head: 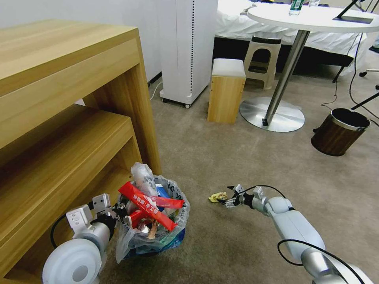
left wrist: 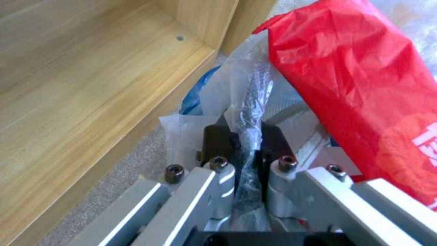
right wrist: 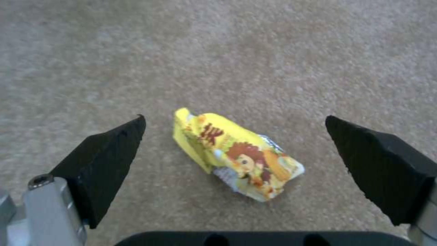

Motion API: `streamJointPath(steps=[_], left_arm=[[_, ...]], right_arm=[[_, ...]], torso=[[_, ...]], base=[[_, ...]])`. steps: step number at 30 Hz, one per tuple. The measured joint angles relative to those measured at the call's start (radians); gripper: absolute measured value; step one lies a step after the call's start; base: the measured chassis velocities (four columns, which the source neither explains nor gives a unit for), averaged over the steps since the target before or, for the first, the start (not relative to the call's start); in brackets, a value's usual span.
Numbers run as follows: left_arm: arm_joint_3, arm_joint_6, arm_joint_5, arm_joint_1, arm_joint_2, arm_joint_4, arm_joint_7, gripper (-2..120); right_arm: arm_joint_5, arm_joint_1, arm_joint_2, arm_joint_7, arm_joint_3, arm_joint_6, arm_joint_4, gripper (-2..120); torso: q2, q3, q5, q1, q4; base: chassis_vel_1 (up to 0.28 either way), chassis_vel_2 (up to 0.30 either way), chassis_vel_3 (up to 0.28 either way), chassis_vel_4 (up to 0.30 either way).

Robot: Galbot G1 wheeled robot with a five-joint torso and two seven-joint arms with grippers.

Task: Pick up the trash bin and place the garbage on the floor into it.

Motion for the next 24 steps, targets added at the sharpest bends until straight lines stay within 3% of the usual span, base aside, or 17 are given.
streamJointPath(steps=[12, 24], left_arm=[[-0.008, -0.002, -0.001, 0.008, 0.002, -0.018, 0.001, 3], [-0.008, -0.006, 0.01, 0.002, 0.001, -0.009, 0.007, 3]], right_arm=[[-0.085, 0.006, 0.034, 0.077, -0.017, -0.032, -0.039, 99], [-0.149, -0.002, 0.038, 0.142, -0.017, -0.087, -0.042, 60]], torso=[[0.0, 0.0, 0.0001, 0.0, 0.0], [0.0, 0.0, 0.0001, 0.0, 0.0]], base=[[0.0, 0.0, 0.0, 0.0], [0.0, 0.0, 0.0, 0.0]])
